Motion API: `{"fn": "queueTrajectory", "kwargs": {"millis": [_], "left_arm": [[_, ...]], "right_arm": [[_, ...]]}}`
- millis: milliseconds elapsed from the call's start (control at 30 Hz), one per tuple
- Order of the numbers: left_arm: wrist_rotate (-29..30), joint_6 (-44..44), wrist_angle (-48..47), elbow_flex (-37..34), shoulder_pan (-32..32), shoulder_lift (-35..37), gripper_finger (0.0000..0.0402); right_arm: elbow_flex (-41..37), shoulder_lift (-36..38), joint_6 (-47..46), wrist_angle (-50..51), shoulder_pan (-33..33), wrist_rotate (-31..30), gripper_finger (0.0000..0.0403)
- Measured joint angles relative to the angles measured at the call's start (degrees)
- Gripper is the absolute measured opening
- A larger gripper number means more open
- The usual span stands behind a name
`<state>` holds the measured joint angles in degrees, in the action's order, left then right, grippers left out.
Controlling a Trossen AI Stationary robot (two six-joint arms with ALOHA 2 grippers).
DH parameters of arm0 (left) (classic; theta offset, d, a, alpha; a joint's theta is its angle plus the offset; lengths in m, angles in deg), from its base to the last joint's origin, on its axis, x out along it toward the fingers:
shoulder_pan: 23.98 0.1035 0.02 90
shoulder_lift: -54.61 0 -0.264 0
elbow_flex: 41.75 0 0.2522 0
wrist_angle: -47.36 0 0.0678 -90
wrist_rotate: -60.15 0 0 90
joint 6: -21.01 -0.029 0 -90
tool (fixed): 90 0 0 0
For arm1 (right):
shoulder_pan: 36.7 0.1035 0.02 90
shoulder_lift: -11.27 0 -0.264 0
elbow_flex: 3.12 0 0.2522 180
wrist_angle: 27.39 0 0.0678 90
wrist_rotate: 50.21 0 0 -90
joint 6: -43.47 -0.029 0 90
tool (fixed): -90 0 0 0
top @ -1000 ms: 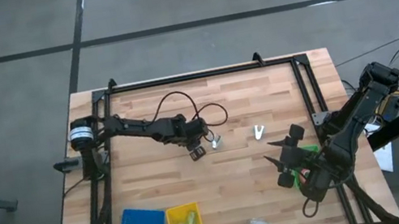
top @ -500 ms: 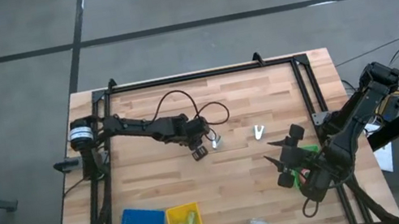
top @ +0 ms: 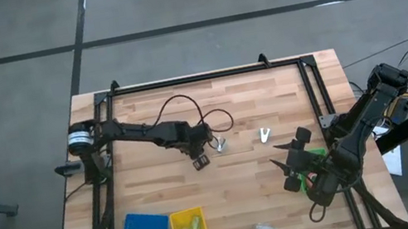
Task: Pick and place Stapler, Stapler remover, tape
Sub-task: Put the black staple remover into the blue basket
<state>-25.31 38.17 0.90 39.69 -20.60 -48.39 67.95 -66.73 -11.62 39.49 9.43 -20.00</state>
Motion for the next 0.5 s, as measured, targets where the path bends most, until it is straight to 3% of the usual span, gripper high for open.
{"fn": "queueTrajectory", "kwargs": {"millis": [200,500], "left_arm": [[-3.4,5.39,-5.75,0.57,-4.94,5.88,0.0052],[-16.65,28.46,-10.03,0.55,-19.14,18.46,0.0052]], "right_arm": [[-0.25,0.0,0.25,0.02,0.0,0.03,0.0201],[-0.31,0.0,0.26,0.03,0.0,0.02,0.0201]]}}
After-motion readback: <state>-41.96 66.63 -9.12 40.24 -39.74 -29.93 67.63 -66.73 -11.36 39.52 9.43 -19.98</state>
